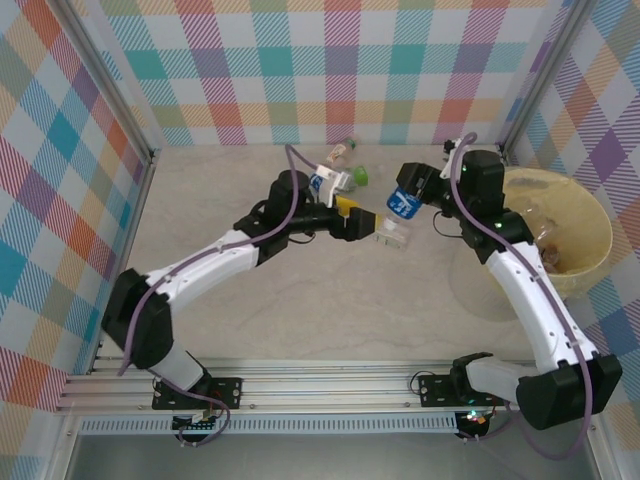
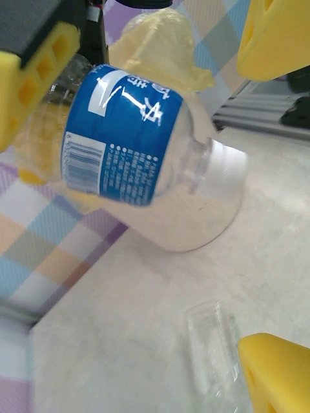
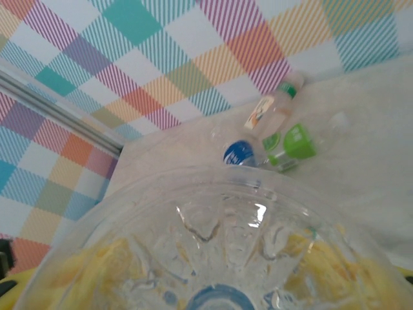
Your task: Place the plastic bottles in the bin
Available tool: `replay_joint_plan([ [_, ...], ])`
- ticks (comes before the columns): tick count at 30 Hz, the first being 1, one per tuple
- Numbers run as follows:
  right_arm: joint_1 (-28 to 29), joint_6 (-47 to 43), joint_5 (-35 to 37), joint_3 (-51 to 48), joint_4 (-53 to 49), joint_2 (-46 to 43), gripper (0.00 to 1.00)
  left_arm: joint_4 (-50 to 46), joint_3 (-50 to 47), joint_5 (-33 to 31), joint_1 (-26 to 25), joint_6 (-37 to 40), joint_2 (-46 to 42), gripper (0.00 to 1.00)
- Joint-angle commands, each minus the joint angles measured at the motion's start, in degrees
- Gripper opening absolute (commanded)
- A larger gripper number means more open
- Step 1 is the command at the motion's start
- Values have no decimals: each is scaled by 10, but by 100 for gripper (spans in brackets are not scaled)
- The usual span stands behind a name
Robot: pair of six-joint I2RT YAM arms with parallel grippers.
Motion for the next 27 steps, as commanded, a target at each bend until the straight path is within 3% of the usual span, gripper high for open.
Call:
replay_joint_plan([
  [1,-3,-89,70,49,-40,-36,46,55,-41,-117,0,16,-67,100],
  [5,-3,-155,136,95,-86,-56,45,56,-75,-204,0,11,-91,100],
  [13,-31,-286,353,146,-145,-83,46,43,-70,-221,0,-7,-71,100],
  [20,-169,-278,336,184,-229,-75,45,27,-45,-213,0,-12,-48,100],
  [27,-207,-309,492,241,-359,-21,45,3,-16,-212,0,-20,-22,100],
])
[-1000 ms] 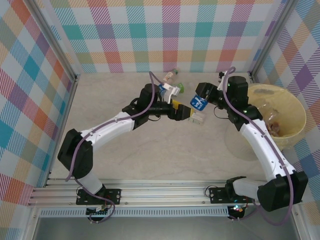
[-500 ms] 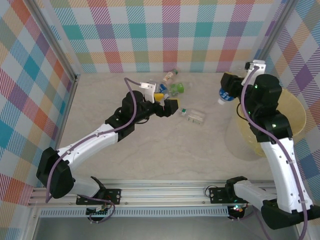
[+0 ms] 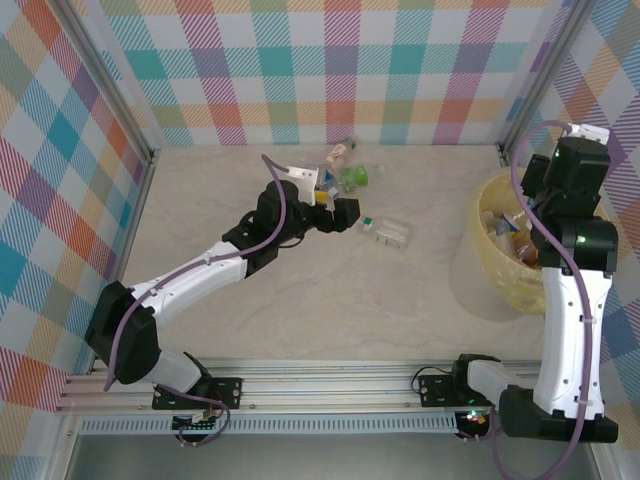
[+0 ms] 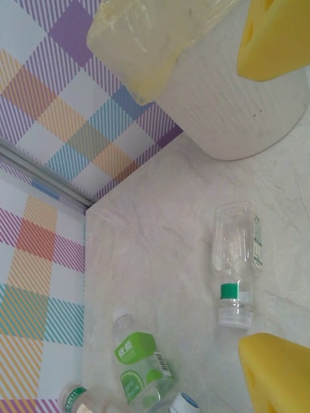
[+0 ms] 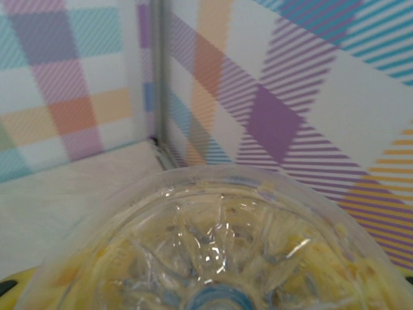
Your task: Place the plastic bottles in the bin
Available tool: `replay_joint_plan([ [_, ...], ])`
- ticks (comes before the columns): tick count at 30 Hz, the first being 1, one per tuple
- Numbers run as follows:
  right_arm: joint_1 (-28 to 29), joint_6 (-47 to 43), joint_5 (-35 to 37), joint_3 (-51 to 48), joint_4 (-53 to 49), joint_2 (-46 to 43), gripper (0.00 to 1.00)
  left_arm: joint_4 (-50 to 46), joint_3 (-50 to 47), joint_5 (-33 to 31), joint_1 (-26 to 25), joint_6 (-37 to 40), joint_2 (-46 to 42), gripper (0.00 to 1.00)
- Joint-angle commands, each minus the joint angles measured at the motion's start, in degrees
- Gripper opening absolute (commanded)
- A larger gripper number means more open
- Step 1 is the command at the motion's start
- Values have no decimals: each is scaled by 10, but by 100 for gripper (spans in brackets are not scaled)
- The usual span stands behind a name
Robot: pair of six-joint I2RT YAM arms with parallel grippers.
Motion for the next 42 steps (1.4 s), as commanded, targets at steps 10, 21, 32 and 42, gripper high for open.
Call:
replay_joint_plan([
  [10,-108,-55,79,-45,-34,12,50,-23,61,22,0,-24,44,100],
  [21,-127,-36,119,-42,-80,49,92,-33,66,26,0,-30,50,100],
  [32,-120,14,-16,0,-120,31,100,-37,62,10,0,-33,53,100],
  [42,-42,101,-297,-13,-32,1,100,-67,44,-77,2,-56,35,100],
])
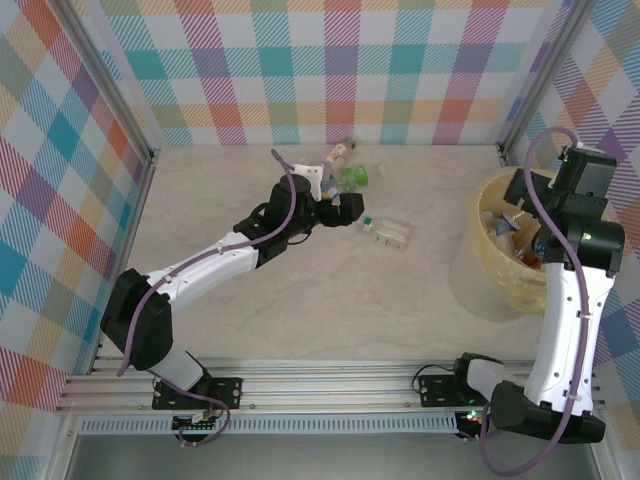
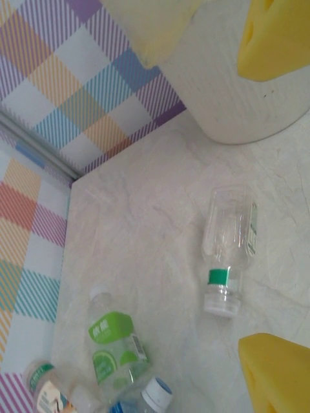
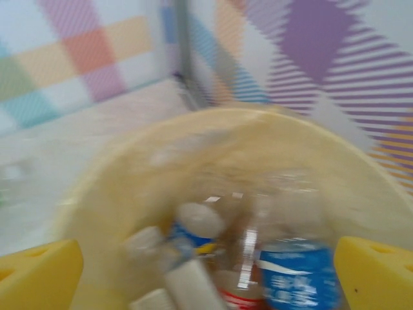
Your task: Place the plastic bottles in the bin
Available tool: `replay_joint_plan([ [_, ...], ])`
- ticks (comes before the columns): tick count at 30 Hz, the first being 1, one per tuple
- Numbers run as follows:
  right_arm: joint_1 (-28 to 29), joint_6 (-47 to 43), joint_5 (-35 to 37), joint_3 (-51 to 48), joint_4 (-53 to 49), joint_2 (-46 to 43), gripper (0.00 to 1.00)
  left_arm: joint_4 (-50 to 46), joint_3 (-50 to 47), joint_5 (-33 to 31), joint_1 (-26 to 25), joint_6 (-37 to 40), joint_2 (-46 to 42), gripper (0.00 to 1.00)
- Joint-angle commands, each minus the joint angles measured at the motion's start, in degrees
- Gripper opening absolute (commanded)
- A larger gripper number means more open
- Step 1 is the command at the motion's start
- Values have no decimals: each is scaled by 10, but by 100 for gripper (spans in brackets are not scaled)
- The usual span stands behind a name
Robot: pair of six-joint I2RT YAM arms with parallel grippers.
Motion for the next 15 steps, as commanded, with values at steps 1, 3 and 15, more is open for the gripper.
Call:
replay_joint_plan([
  [1,34,49,-135,0,56,5,100,-22,-5,-47,3,-15,-22,100],
  [3,70,57,-153,-8,82,9,100,-32,-11,-69,3,-19,-29,100],
  [15,263,59,-213,-30,196,127,100,-63,-60,-169,27,-78,-71,100],
])
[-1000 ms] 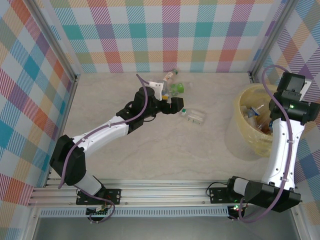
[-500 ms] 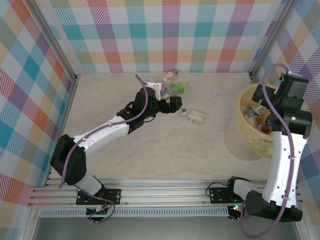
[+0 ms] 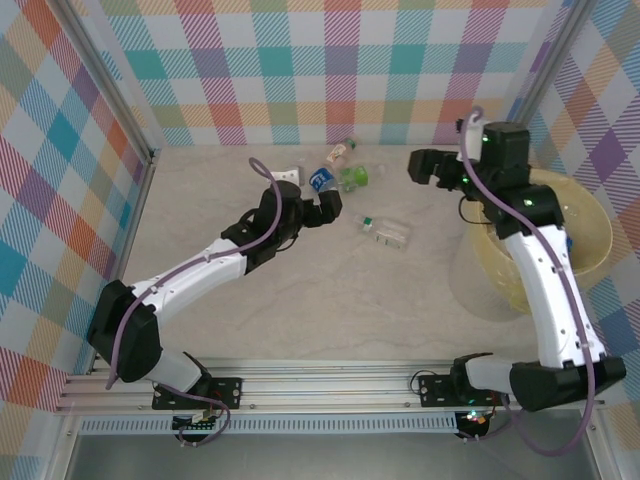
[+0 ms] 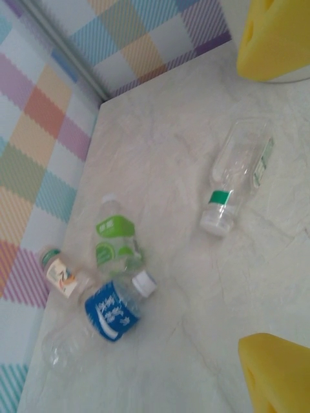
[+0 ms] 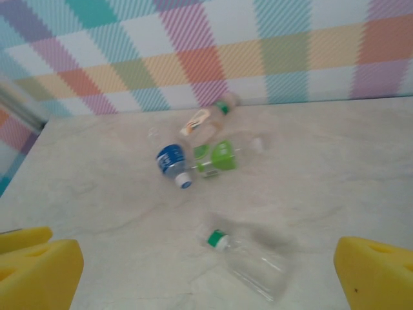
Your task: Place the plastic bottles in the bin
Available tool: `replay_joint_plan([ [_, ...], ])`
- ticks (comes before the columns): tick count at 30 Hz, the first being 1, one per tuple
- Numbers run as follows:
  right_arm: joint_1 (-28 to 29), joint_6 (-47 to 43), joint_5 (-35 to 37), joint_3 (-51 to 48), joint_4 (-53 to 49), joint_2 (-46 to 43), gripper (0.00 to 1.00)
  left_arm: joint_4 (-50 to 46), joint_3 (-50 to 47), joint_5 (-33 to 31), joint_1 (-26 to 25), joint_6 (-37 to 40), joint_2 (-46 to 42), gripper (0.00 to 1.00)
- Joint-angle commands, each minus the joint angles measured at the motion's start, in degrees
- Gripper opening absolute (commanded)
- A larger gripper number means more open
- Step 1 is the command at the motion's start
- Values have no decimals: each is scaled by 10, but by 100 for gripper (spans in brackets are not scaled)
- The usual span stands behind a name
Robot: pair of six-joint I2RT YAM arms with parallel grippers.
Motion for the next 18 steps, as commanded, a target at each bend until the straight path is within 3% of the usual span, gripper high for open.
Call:
replay_joint_plan([
  [1,34,-2,-30,-13,41,39,100,-12,-18,-36,11,-31,-21,100],
  [6,67,-43,-30,-22,39,108,100,-24,-30,-40,18,-42,-28,100],
  [11,68,-164,-115,-46,15,176,100,-52,-30,-69,21,-59,-30,100],
  [18,67,-302,-4,-42,-11,277,100,-73,-47,-96,27,-79,-44,100],
])
